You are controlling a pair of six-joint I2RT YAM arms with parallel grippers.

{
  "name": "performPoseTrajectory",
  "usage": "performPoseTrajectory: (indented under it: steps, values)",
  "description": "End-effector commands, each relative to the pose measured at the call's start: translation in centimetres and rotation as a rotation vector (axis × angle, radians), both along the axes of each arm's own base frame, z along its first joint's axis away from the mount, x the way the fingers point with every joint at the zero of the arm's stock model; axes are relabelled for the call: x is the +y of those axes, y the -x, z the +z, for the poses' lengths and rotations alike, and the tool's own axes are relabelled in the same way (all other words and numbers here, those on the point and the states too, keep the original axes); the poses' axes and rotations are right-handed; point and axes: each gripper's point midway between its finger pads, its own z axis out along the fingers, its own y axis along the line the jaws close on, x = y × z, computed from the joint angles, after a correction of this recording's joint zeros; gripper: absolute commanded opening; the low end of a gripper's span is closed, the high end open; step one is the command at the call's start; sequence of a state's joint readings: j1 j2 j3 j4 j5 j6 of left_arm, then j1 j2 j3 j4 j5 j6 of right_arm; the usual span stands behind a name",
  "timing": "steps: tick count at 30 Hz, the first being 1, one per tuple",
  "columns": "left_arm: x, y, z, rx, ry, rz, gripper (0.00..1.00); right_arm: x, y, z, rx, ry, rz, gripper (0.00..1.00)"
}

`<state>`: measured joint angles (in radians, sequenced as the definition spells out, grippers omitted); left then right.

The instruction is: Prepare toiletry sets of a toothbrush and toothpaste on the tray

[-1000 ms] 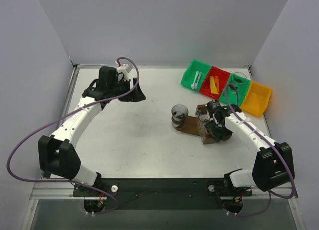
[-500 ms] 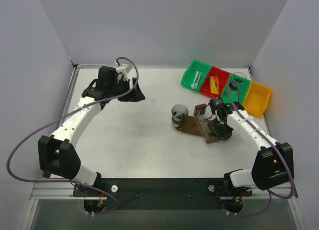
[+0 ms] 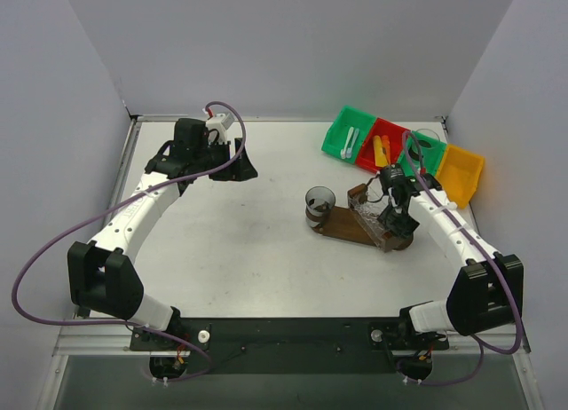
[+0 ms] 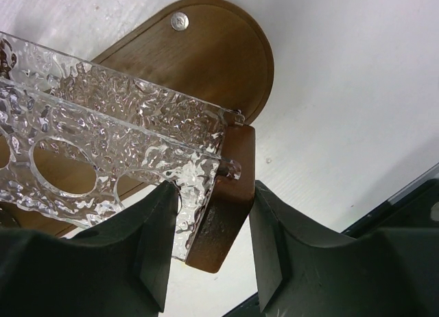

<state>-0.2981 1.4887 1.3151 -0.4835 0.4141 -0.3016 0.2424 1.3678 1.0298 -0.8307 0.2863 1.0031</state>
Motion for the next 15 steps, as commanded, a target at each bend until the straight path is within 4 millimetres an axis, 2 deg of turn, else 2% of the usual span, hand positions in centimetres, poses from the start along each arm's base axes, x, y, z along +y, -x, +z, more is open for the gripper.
performPoseTrajectory:
  steps: [1, 5, 15]
  values:
    - [0.28, -0.62, 2.41, -0.078, 0.006, 0.004, 0.81, -1.41, -0.53, 1.81, 0.008, 0.085, 0.125, 0.0]
    - [0.26, -0.57, 2.5, -0.078, 0.01, 0.005, 0.81, -1.33, -0.78, 2.15, -0.009, 0.063, 0.233, 0.0]
    - [0.07, -0.45, 2.7, -0.08, 0.031, 0.008, 0.81, -1.7, -0.58, 2.26, -0.072, -0.054, 0.3, 0.0]
